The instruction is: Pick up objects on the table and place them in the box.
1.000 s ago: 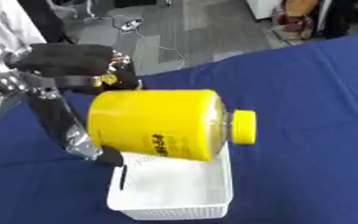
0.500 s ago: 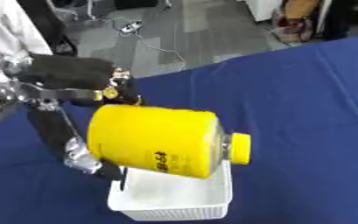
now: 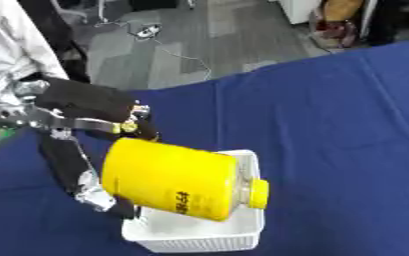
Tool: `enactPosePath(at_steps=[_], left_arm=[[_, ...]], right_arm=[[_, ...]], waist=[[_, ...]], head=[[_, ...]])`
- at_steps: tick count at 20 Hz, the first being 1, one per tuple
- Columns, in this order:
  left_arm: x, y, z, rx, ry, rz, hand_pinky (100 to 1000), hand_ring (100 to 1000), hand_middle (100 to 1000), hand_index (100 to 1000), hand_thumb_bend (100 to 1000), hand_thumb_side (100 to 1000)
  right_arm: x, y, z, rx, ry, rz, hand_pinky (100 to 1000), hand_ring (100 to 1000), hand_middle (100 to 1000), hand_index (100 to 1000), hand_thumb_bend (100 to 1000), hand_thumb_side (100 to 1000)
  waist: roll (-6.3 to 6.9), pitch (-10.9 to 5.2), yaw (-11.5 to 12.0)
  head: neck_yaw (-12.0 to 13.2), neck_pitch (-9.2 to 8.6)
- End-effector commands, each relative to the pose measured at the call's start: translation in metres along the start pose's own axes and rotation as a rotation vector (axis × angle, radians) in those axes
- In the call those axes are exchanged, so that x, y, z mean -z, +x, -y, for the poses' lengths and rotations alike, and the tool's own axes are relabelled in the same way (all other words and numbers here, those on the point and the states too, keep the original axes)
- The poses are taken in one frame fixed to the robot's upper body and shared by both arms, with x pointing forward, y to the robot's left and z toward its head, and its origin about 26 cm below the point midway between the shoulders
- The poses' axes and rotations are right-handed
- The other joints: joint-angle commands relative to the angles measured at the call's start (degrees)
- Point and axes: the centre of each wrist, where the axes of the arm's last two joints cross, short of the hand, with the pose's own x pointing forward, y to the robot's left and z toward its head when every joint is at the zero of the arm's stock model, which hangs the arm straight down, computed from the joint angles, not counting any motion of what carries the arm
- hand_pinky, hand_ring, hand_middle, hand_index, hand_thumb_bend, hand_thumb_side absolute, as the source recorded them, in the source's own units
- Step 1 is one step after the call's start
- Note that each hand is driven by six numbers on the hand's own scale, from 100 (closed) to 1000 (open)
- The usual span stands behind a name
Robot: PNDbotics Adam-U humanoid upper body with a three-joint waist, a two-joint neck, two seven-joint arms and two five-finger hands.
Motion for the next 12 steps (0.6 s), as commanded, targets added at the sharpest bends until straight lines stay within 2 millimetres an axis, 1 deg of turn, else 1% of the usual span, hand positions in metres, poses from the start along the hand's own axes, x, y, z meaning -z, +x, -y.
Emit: enactPosePath(at_steps=[1, 9, 11, 12], left_arm=[[-0.005, -0.009, -0.002, 0.009, -0.016, -0.044, 100, 100, 100, 262, 152, 790], [-0.001, -0.03, 0.005, 0.003, 0.013, -0.115, 100, 100, 100, 336, 153, 796], [0.0, -0.034, 0.007, 0.007, 0.014, -0.133, 100, 100, 100, 384, 144, 801], [0.001, -0.036, 0.008, 0.009, 0.014, -0.138, 100, 151, 160, 436, 162, 809]], right_arm=[[0.006, 0.001, 0.0, 0.0, 0.018, 0.017, 289, 394, 481, 644, 100, 1000], [0.006, 0.001, -0.001, 0.003, 0.016, 0.02, 289, 394, 481, 644, 100, 1000], [0.006, 0.001, -0.001, 0.003, 0.015, 0.021, 289, 394, 481, 644, 100, 1000], [0.006, 0.001, -0.002, 0.003, 0.015, 0.021, 289, 393, 481, 644, 100, 1000]], waist=[[-0.44, -0.95, -0.11], [-0.49, -0.85, -0.33], [-0.49, -0.83, -0.39], [-0.49, -0.83, -0.42]], head=[[0.77, -0.9], [1.16, -1.05], [1.19, -1.06], [1.2, -1.06]])
